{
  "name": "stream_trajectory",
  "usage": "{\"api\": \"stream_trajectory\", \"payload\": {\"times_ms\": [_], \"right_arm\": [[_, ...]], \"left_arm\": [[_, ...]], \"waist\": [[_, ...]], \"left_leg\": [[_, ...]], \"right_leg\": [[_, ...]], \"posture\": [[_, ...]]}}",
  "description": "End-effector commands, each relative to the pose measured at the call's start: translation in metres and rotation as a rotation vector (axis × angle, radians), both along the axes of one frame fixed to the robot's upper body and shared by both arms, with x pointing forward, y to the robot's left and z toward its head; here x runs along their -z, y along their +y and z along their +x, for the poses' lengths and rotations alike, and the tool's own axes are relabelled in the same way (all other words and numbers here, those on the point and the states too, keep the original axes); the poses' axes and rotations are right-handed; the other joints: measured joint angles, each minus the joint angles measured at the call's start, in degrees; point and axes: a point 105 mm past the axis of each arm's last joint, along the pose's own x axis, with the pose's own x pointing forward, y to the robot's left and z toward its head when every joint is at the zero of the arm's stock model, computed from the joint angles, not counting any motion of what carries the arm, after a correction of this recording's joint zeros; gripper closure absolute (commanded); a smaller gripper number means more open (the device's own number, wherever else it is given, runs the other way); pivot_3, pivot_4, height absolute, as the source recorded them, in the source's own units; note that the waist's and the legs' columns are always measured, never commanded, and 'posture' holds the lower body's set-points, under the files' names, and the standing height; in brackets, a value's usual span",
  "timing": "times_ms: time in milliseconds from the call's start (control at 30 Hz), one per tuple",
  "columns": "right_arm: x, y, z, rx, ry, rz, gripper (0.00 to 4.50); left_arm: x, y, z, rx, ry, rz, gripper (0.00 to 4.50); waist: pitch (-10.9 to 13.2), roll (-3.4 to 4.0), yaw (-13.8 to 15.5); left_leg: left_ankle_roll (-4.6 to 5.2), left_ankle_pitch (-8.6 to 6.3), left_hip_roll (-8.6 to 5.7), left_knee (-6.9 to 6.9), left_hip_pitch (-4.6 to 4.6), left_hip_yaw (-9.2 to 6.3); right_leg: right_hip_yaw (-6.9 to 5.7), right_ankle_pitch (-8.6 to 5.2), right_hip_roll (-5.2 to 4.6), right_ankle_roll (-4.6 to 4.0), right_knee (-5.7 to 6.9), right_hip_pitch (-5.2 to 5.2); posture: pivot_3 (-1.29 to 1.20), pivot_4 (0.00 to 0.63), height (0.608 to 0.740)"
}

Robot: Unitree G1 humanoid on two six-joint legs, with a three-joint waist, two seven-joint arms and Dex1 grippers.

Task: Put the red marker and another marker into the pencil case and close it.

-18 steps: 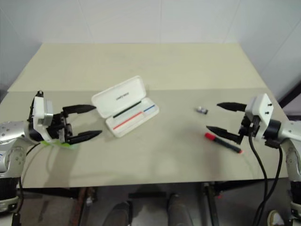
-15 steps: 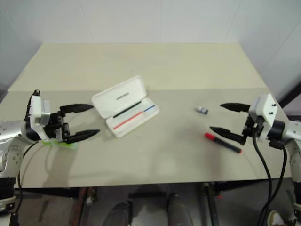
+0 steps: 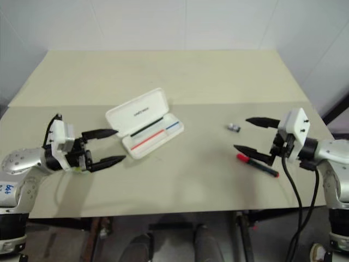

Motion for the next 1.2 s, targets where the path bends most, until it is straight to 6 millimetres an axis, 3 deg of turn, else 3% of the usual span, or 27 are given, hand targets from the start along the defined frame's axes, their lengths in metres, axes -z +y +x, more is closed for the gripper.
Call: {"api": "stream_trajectory", "payload": {"times_ms": [33,167,367,467,833,967,1200], "right_arm": [[-0.01,0.018,-0.002,-0.032,-0.062,0.019,0.0],[-0.014,0.034,-0.004,-0.059,-0.096,0.061,0.0],[-0.017,0.053,-0.007,-0.077,-0.119,0.094,0.0],[-0.018,0.058,-0.01,-0.089,-0.125,0.113,0.0],[-0.02,0.067,-0.025,-0.135,-0.089,0.1,0.0],[-0.019,0.062,-0.03,-0.136,-0.072,0.075,0.0],[-0.023,0.064,-0.032,-0.129,-0.093,0.081,0.0]], "left_arm": [[0.008,-0.007,-0.001,-0.033,-0.021,0.029,1.6],[0.026,-0.032,0.009,-0.111,0.004,-0.004,1.6],[0.037,-0.048,0.013,-0.141,0.026,-0.006,1.6],[0.047,-0.065,0.016,-0.157,0.041,0.01,1.6],[0.054,-0.064,0.028,-0.205,0.044,0.04,1.6],[0.06,-0.055,0.038,-0.245,0.058,0.077,1.6],[0.067,-0.045,0.037,-0.25,0.118,0.134,1.6]], "waist": [[0.0,0.0,0.02],[0.0,0.0,0.25],[0.0,-0.01,0.24],[0.0,-0.01,0.25],[0.0,-0.01,0.31],[0.0,-0.01,0.62],[-0.01,-0.01,0.19]], "left_leg": [[0.0,0.0,0.0,0.0,-0.01,0.0],[0.0,0.0,0.0,0.01,0.0,-0.01],[0.0,0.0,0.0,0.06,-0.01,-0.02],[0.0,0.0,-0.01,0.07,-0.01,-0.02],[0.0,0.0,-0.01,0.07,-0.01,-0.02],[0.0,0.0,-0.01,0.08,-0.01,-0.02],[0.0,0.0,-0.01,0.06,0.01,-0.02]], "right_leg": [[0.0,0.0,0.0,0.0,0.0,0.0],[0.0,0.01,0.0,0.01,0.02,0.0],[0.0,0.03,0.0,0.04,0.04,0.01],[0.0,0.03,0.0,0.04,0.02,0.03],[0.0,0.02,0.01,0.04,0.02,0.03],[0.0,0.02,0.01,0.04,0.0,0.04],[-0.01,0.02,0.01,0.03,0.01,0.03]], "posture": [[0.0,0.15,0.74],[0.0,0.15,0.74],[0.0,0.15,0.74],[0.0,0.15,0.74],[0.0,0.15,0.74],[0.0,0.15,0.74],[0.0,0.15,0.74]]}}
